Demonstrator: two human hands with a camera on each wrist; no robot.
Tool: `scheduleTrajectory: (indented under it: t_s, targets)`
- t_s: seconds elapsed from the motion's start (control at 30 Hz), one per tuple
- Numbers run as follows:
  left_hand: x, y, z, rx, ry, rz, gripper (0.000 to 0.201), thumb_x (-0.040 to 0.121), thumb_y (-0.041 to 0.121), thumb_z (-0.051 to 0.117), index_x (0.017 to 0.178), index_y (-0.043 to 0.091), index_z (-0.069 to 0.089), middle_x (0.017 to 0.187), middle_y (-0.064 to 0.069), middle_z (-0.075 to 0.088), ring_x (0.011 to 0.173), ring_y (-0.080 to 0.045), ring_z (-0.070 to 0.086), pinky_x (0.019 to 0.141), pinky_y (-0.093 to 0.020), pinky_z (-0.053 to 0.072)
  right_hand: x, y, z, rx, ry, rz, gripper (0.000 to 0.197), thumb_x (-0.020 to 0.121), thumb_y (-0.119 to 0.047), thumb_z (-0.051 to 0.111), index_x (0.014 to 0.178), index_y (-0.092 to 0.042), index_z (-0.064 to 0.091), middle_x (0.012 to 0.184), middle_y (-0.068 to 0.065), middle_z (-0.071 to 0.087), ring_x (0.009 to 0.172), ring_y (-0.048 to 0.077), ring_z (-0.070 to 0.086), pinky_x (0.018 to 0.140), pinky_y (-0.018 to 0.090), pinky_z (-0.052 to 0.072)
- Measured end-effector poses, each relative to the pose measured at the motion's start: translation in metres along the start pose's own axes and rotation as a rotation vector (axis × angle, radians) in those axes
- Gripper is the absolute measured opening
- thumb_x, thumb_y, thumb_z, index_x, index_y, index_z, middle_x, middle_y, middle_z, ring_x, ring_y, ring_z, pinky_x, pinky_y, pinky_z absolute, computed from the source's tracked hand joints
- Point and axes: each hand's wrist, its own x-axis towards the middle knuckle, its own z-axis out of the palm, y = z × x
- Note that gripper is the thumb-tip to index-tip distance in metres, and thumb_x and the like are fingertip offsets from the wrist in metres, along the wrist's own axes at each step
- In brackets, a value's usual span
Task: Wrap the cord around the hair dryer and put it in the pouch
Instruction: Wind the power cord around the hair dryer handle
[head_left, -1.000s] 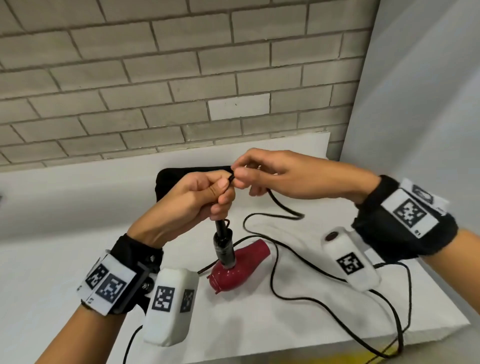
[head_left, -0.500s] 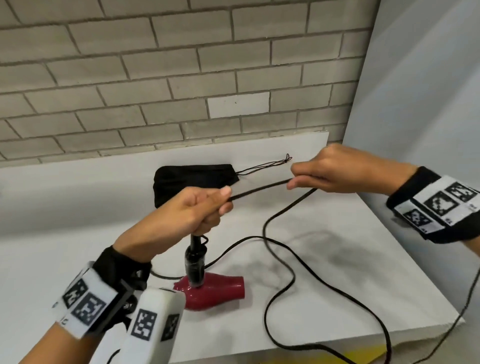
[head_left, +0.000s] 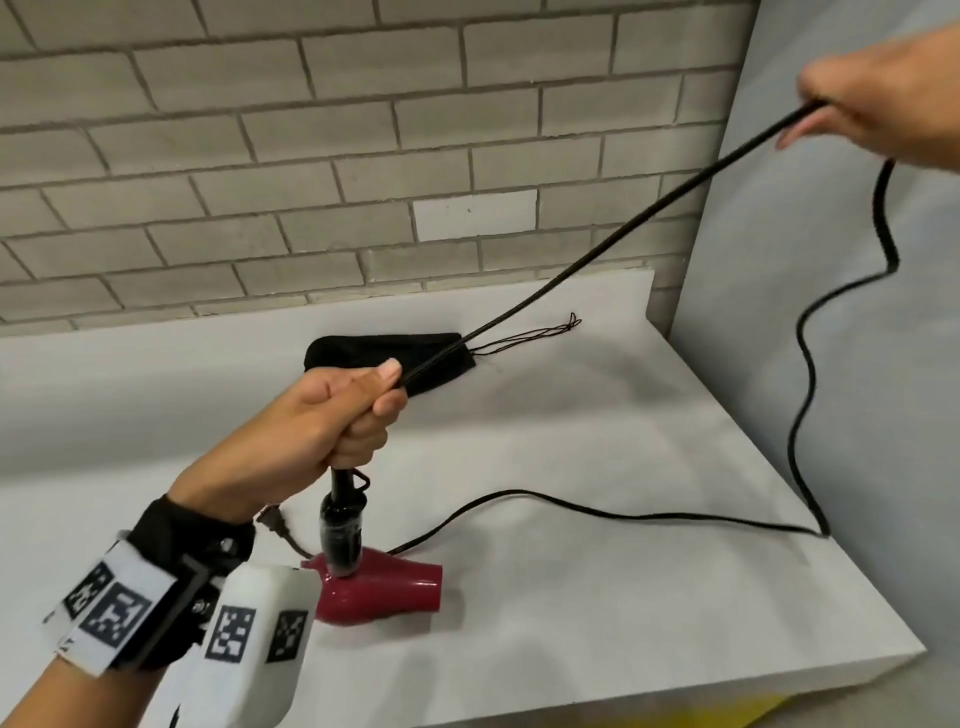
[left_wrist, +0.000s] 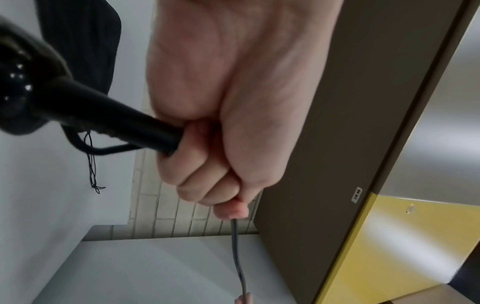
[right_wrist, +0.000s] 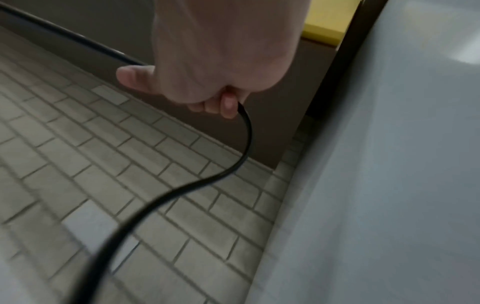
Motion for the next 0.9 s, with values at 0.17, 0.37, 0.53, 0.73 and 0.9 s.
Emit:
scheduleTrajectory:
  t_s: [0.17, 0.37, 0.53, 0.73, 0.9]
  targets:
    - [0.007, 0.000, -0.003, -0.075, -0.013, 0.043, 0.038, 0.079, 0.054, 0.061, 0.058, 0.024, 0.050, 0.051, 0.012, 0.024, 0.041, -0.003, 0.016, 0.037, -0.014, 0.016, -0.008, -0.023, 0.002, 0.017, -0.078, 0.011, 0.044, 0.091, -0.053, 0.036, 0.076, -0.011, 0.037, 0.061, 0.006, 0.034, 0.057, 0.029, 0.043, 0.055, 0.037, 0.038]
    - [0.019, -0.029, 0.014, -0.138, -0.040, 0.029, 0.039, 0.078, 0.056, 0.062, 0.060, 0.023, 0.051, 0.051, 0.011, 0.022, 0.042, -0.003, 0.016, 0.037, -0.012, 0.020, -0.103, -0.064, 0.100, 0.126, -0.611, 0.271, 0.035, 0.090, -0.048, 0.041, 0.085, -0.014, 0.044, 0.071, 0.011, 0.050, 0.074, 0.036, 0.059, 0.073, 0.041, 0.050]
    - [0.030, -0.041, 0.028, -0.180, -0.099, -0.004, 0.037, 0.087, 0.052, 0.053, 0.064, 0.022, 0.051, 0.052, 0.012, 0.023, 0.042, -0.002, 0.018, 0.037, -0.012, 0.020, -0.140, -0.088, 0.131, 0.057, -1.170, 0.260, 0.023, 0.094, -0.024, 0.051, 0.116, -0.019, 0.048, 0.112, 0.003, 0.048, 0.123, 0.029, 0.047, 0.100, 0.034, 0.038]
    - [0.033, -0.038, 0.032, -0.210, -0.095, 0.001, 0.037, 0.087, 0.050, 0.051, 0.063, 0.022, 0.050, 0.054, 0.010, 0.022, 0.042, -0.002, 0.019, 0.038, -0.012, 0.021, -0.071, -0.141, 0.038, 0.573, -1.050, 0.197, 0.092, 0.085, -0.026, 0.068, 0.149, -0.038, 0.003, 0.157, -0.019, 0.000, 0.145, -0.003, -0.004, 0.116, 0.017, 0.007]
    - [0.033, -0.034, 0.036, -0.266, -0.068, 0.030, 0.037, 0.093, 0.043, 0.044, 0.063, 0.021, 0.048, 0.052, 0.012, 0.024, 0.041, 0.000, 0.019, 0.037, -0.013, 0.018, -0.049, -0.251, 0.006, 0.957, -0.787, 0.067, 0.077, 0.078, -0.058, 0.060, 0.143, -0.040, 0.022, 0.137, -0.026, 0.044, 0.123, -0.016, 0.040, 0.101, 0.003, 0.031]
